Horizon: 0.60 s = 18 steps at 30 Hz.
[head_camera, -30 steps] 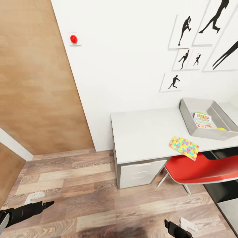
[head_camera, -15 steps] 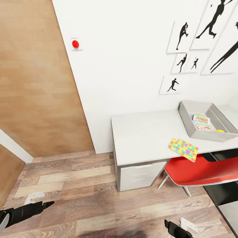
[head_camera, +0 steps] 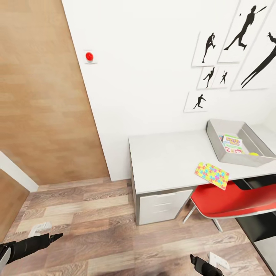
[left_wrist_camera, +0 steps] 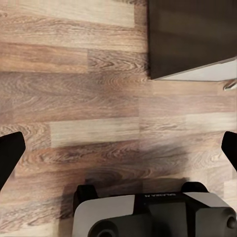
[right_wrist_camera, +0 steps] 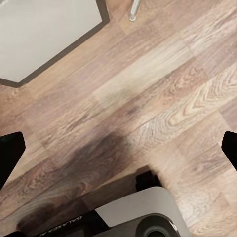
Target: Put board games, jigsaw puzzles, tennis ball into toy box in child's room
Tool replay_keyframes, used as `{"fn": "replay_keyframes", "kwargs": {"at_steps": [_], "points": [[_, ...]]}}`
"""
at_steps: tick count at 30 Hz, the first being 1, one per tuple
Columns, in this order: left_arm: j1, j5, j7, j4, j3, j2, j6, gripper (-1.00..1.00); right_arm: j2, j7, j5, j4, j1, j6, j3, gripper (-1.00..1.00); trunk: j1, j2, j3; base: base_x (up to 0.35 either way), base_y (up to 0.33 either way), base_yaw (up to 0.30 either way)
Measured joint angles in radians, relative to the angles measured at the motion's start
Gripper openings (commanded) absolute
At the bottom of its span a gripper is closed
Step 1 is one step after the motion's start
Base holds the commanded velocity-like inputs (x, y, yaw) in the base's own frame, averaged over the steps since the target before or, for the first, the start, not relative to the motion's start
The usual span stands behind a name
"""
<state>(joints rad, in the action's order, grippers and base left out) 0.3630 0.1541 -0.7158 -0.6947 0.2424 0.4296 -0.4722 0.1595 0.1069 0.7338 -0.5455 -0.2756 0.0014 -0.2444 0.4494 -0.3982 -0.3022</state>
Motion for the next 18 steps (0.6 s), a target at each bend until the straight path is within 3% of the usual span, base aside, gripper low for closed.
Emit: {"fn": "replay_keyframes", "kwargs": {"at_steps": [18], "points": [[0.0,0.0,0.0,0.0,0.0,0.0,0.0,1.0,0.002,-0.035,0.0,0.001,0.0,0.0,0.001,1.0,0.0,0.0,0.029,0.0,0.0,0.0]]}}
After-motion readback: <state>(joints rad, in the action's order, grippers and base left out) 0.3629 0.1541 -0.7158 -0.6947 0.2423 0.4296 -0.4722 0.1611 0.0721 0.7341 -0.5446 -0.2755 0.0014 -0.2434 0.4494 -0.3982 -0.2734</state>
